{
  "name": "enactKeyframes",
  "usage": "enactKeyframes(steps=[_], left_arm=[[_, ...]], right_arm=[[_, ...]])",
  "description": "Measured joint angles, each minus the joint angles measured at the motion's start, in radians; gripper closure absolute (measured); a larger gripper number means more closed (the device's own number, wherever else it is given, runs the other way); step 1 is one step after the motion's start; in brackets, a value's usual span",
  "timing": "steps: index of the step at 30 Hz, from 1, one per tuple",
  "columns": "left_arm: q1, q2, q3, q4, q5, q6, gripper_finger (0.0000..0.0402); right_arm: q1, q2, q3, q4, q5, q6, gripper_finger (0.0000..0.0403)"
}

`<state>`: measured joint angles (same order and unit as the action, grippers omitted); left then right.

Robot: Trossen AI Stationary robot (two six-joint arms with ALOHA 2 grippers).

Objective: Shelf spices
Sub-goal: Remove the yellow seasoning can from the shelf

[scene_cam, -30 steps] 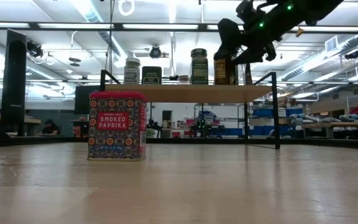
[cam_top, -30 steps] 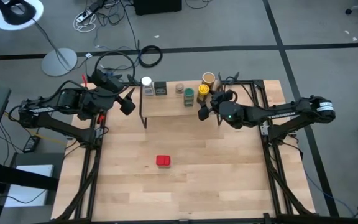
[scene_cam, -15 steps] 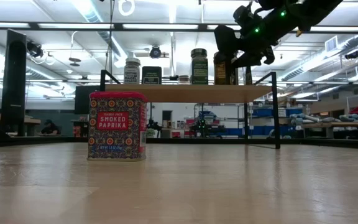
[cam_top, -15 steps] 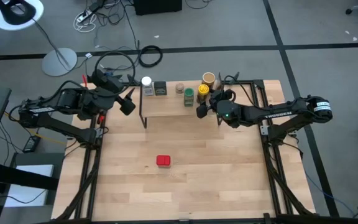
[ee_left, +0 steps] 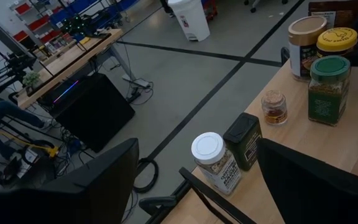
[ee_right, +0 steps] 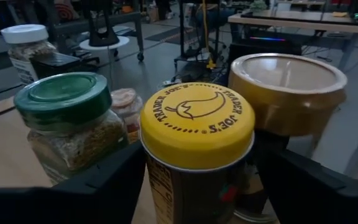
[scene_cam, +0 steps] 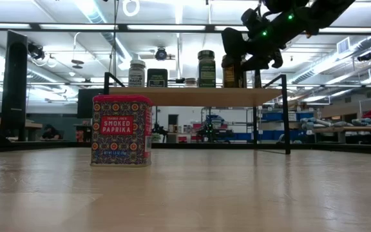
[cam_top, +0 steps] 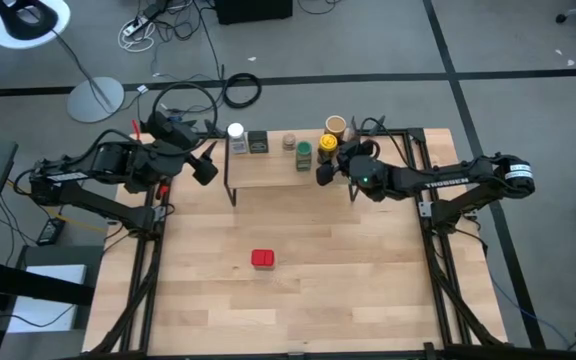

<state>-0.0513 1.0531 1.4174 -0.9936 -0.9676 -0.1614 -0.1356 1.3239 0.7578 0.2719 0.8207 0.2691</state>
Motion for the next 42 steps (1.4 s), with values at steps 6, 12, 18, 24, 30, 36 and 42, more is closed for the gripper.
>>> enactKeyframes(steps=[6,12,18,24,30,36,42], left_arm=[[0.000,0.000,0.000,0.000,0.000,0.000,0.0071],[0.000,0.000,0.000,0.000,0.000,0.000,0.0071],[0.000,0.000,0.000,0.000,0.000,0.000,0.0071],[0.000,0.000,0.000,0.000,0.000,0.000,0.0071],[0.000,0.000,0.000,0.000,0.000,0.000,0.0071],[0.000,0.000,0.000,0.000,0.000,-0.004,0.0071],[0.000,0.000,0.000,0.000,0.011,-0.007,0.0071]], right_arm=[[-0.018,0.000,0.000,0.021,-0.047,-0.013,0.0117],[-0.024,0.000,0.000,0.035,-0.086,-0.027,0.0128],[-0.024,0.000,0.000,0.036,-0.112,-0.030,0.0157],[-0.023,0.000,0.000,0.036,-0.117,-0.030,0.0179],[-0.015,-0.001,0.000,0.030,-0.134,-0.030,0.0178],[0.034,-0.003,0.003,-0.004,-0.122,-0.027,0.0182],[0.109,-0.014,0.004,-0.048,-0.049,-0.022,0.0182]])
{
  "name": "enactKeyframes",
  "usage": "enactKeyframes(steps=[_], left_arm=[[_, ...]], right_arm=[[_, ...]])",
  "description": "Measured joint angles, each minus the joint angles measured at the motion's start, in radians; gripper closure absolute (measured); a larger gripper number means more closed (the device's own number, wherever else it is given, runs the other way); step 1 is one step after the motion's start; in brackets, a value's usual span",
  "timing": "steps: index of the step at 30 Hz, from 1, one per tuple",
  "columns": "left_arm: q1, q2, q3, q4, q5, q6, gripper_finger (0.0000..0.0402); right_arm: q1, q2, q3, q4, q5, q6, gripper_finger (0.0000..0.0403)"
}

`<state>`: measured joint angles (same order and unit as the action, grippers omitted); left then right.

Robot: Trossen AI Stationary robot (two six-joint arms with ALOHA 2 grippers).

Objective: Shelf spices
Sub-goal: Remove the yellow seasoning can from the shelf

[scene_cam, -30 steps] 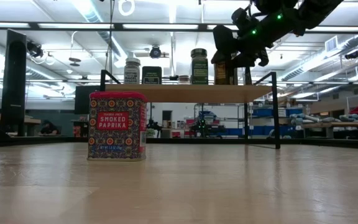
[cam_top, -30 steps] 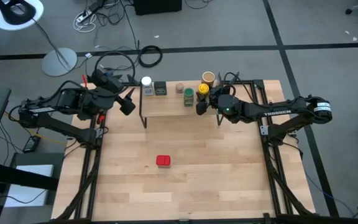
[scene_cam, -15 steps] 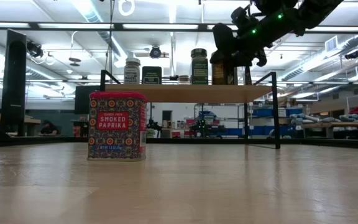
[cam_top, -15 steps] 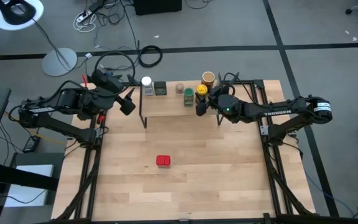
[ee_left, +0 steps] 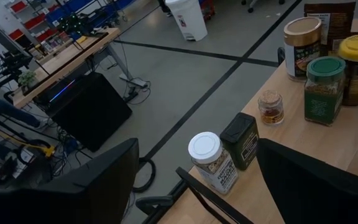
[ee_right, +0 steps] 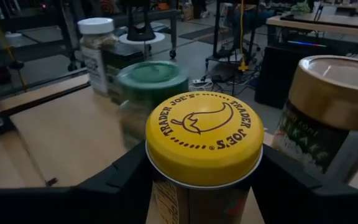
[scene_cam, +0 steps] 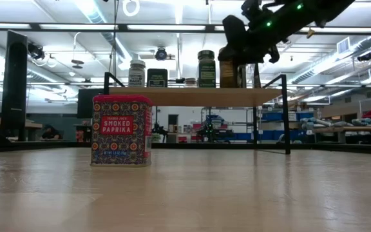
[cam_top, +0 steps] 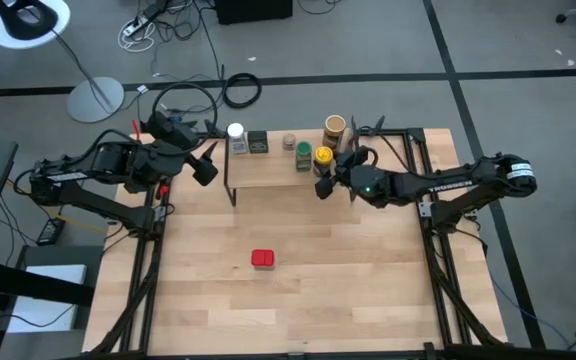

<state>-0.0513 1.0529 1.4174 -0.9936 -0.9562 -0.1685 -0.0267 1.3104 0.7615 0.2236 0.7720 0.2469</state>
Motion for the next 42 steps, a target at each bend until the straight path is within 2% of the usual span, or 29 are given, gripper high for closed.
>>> enactKeyframes(steps=[5,13,16,24,30,37,42], left_arm=[[0.000,0.000,0.000,0.000,0.000,-0.005,0.0071],[0.000,0.000,0.000,0.000,0.000,-0.005,0.0071],[0.000,0.000,0.000,0.002,0.000,-0.005,0.0071],[0.000,0.000,0.000,0.003,0.000,-0.014,0.0071],[0.000,0.000,0.000,0.004,0.000,-0.020,0.0071],[0.000,0.000,0.000,0.004,0.000,-0.020,0.0071],[0.000,0.000,0.000,0.002,0.017,-0.020,0.0071]], right_arm=[[0.084,-0.031,-0.003,-0.042,0.041,0.004,0.0182],[0.251,-0.110,-0.010,-0.248,0.034,0.149,0.0183],[0.322,-0.126,-0.008,-0.239,0.036,0.171,0.0183],[0.470,-0.044,-0.006,-0.228,0.032,0.178,0.0183],[0.502,0.089,-0.046,-0.160,0.022,0.231,0.0183],[0.505,0.269,-0.116,0.163,0.021,0.233,0.0181],[0.502,0.338,-0.119,0.243,0.035,0.234,0.0181]])
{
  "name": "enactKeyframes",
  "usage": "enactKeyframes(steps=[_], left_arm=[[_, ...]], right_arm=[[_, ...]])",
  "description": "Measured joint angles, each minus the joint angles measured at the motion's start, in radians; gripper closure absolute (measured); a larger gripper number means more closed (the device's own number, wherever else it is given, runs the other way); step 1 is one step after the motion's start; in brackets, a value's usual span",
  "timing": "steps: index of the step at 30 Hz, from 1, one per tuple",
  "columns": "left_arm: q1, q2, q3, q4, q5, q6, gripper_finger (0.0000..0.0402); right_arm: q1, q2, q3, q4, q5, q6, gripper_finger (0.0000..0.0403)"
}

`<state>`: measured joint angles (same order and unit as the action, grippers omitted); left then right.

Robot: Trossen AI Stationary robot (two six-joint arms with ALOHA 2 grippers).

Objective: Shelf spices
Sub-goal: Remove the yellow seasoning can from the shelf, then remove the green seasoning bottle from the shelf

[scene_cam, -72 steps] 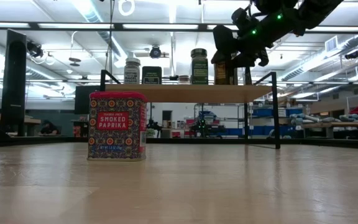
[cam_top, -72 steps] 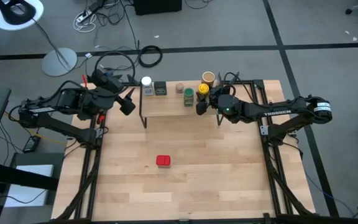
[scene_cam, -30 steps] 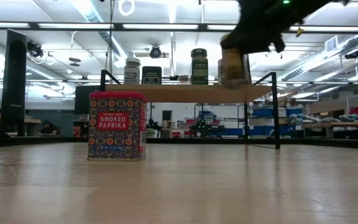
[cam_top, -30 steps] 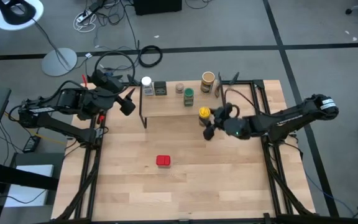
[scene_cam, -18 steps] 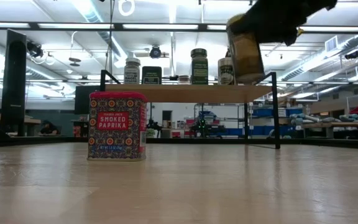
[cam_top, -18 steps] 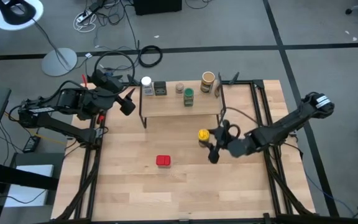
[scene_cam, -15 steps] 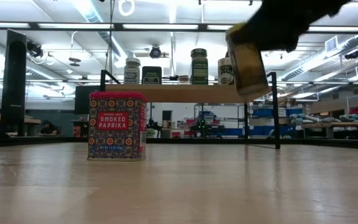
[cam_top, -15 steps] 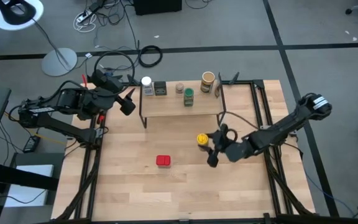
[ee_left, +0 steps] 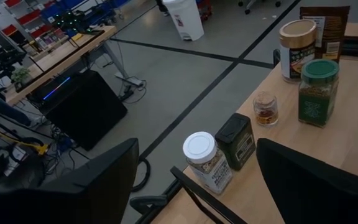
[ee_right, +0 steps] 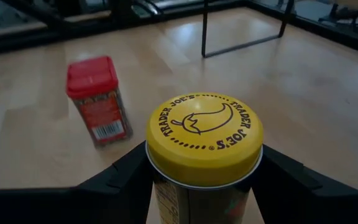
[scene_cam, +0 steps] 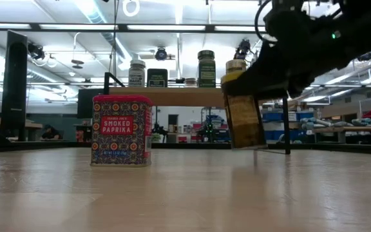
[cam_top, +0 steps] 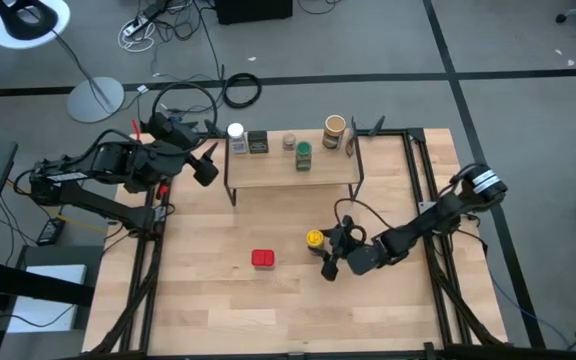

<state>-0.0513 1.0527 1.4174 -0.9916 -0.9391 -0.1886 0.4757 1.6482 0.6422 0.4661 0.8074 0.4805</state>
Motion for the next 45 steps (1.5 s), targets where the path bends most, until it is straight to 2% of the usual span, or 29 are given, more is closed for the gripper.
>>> enactKeyframes(steps=[6,15,22,28,35,41,45], left_arm=[[0.000,0.000,0.000,-0.001,0.001,0.000,0.0071],[0.000,0.000,0.000,0.000,0.001,-0.003,0.0071],[0.000,0.000,0.000,0.000,0.001,-0.006,0.0071],[0.000,0.001,0.000,0.001,0.044,-0.007,0.0071],[0.000,0.039,0.000,0.000,0.070,0.008,0.0071],[0.000,0.086,0.000,0.000,0.059,0.027,0.0071],[0.000,0.087,0.000,0.001,0.007,0.027,0.0071]], right_arm=[[-0.001,-0.004,0.000,0.001,0.000,-0.003,0.0168],[-0.001,-0.015,0.001,0.009,0.002,-0.003,0.0121],[-0.001,-0.015,0.001,0.017,0.004,-0.018,0.0117],[-0.001,-0.015,0.001,0.097,0.004,-0.098,0.0117],[-0.010,-0.025,0.001,0.228,0.007,-0.267,0.0117],[-0.057,-0.136,0.021,0.243,0.056,-0.359,0.0117],[-0.093,-0.232,0.042,0.240,0.142,-0.493,0.0117]])
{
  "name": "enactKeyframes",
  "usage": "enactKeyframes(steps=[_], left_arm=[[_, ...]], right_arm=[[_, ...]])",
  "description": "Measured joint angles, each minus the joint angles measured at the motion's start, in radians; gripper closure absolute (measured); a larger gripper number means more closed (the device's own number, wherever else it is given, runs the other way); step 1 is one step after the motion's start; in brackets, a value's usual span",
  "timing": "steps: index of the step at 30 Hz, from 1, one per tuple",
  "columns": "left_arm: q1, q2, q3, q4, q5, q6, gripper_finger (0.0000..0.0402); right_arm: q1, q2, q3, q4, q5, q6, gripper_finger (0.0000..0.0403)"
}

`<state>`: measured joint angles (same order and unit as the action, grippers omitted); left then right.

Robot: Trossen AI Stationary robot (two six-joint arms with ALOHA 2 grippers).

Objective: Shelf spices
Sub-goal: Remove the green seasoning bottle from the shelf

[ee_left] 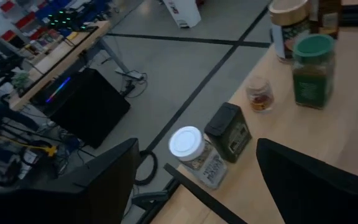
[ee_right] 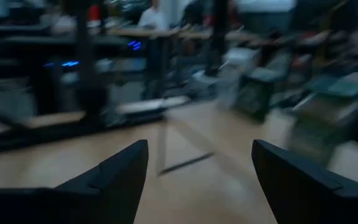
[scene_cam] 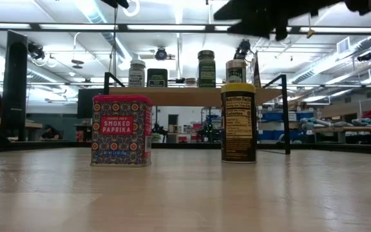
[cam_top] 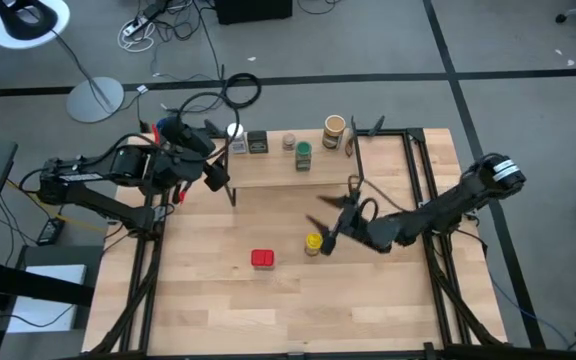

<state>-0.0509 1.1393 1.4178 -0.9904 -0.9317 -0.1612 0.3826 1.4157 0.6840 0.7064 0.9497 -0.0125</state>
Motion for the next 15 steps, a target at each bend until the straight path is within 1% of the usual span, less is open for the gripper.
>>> enactKeyframes(steps=[3,6,8,11,15], left_arm=[[0.000,0.000,0.000,0.001,-0.018,0.000,0.0071],[0.000,-0.003,0.000,0.000,-0.023,-0.002,0.0071],[0.000,-0.003,0.000,-0.001,-0.025,-0.003,0.0071],[0.001,-0.003,0.000,-0.001,-0.025,-0.003,0.0071],[0.001,-0.003,0.000,-0.002,-0.025,-0.004,0.0071]], right_arm=[[-0.044,-0.062,0.004,-0.002,0.042,-0.103,0.0117],[-0.114,-0.102,0.005,-0.009,0.035,-0.128,0.0112],[-0.173,-0.109,0.005,-0.011,-0.021,-0.120,0.0104],[-0.262,-0.100,0.005,-0.013,-0.137,-0.084,0.0085],[-0.352,-0.092,0.005,-0.030,-0.217,-0.050,0.0055]])
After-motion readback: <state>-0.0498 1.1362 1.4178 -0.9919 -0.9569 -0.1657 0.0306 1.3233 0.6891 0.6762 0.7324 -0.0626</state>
